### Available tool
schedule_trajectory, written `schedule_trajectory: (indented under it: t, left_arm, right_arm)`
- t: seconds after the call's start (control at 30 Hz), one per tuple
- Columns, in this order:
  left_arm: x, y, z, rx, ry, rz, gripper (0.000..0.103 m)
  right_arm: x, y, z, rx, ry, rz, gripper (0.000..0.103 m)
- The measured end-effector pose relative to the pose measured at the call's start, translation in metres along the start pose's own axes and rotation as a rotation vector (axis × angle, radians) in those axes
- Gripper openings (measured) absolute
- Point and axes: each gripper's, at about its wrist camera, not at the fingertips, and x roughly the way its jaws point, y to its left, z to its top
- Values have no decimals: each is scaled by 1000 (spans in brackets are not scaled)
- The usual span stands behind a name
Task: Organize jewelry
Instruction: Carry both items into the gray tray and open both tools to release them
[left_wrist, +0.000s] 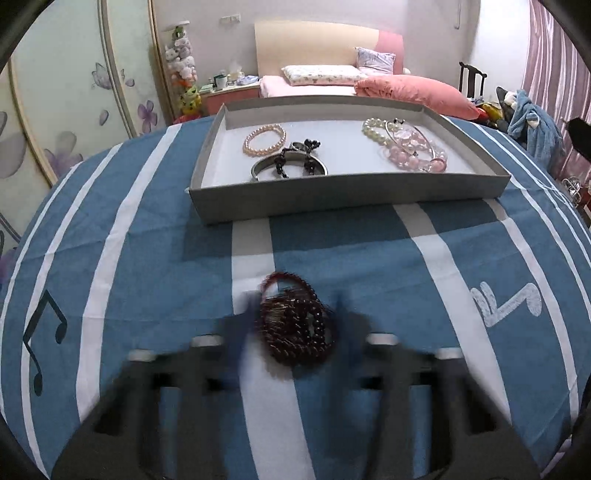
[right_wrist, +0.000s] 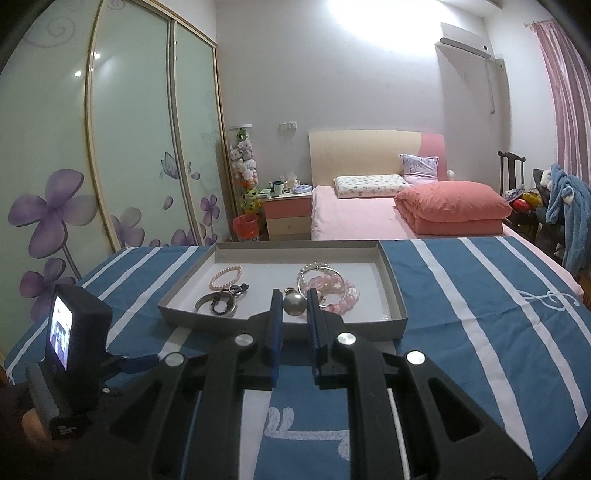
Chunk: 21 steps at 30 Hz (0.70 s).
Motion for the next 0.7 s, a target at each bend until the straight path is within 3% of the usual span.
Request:
schedule_trajectory:
  t: [0.07,0.17,0.47,0.7]
  left_arm:
    - [-1,3,-1,-5,-1,-11,13]
    - [-11,10,-1,-42,-39,-51,13]
    - [-81,2,13,-54,-310,-64,13]
    - [-120,-17,25,-5,-501,-17,13]
  right_arm:
    - [0,-1,0,6,2,4,14]
    - [-4,-2,1,10,-12,3,14]
    - [-16,2,6,10,-68,2,14]
    - [-29,12,12,-15,-150,-9,14]
